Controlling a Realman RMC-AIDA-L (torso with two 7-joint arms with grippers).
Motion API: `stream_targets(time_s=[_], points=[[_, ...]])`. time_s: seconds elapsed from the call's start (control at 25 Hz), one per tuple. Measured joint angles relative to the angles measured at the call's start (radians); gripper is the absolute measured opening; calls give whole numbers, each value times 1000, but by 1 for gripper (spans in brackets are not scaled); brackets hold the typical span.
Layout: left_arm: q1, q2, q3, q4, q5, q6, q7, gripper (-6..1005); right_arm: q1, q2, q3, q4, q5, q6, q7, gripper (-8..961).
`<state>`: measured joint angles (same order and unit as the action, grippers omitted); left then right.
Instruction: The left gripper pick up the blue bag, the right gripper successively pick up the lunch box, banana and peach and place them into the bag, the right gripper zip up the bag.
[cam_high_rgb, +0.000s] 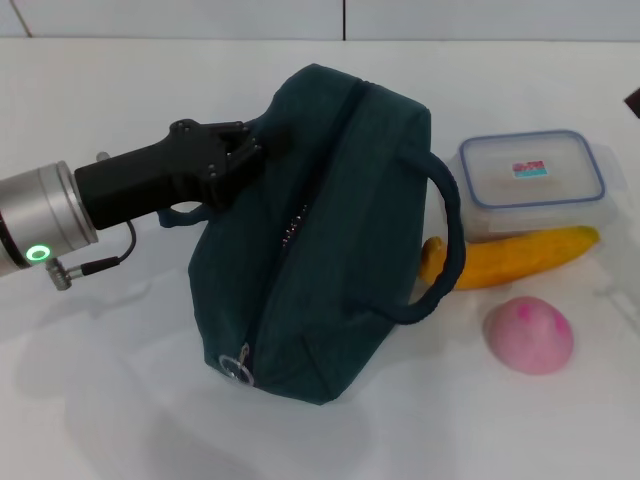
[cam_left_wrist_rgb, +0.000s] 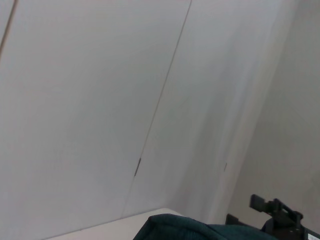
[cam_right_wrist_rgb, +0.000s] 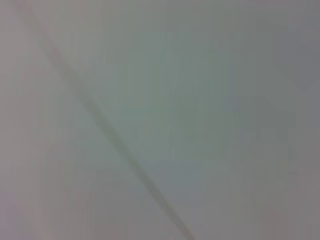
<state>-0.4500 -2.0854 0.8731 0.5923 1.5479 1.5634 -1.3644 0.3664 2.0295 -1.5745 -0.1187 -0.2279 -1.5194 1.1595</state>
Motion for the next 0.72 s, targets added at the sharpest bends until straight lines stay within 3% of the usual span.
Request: stream_targets(time_s=[0.12,0.72], points=[[-5,0,1,-1,5,-13,8,41,1,0,0,2,50,91,97,875],[-3,3,-16,9,-4,-16,37,41,5,0,-43,0,125,289,332,873]])
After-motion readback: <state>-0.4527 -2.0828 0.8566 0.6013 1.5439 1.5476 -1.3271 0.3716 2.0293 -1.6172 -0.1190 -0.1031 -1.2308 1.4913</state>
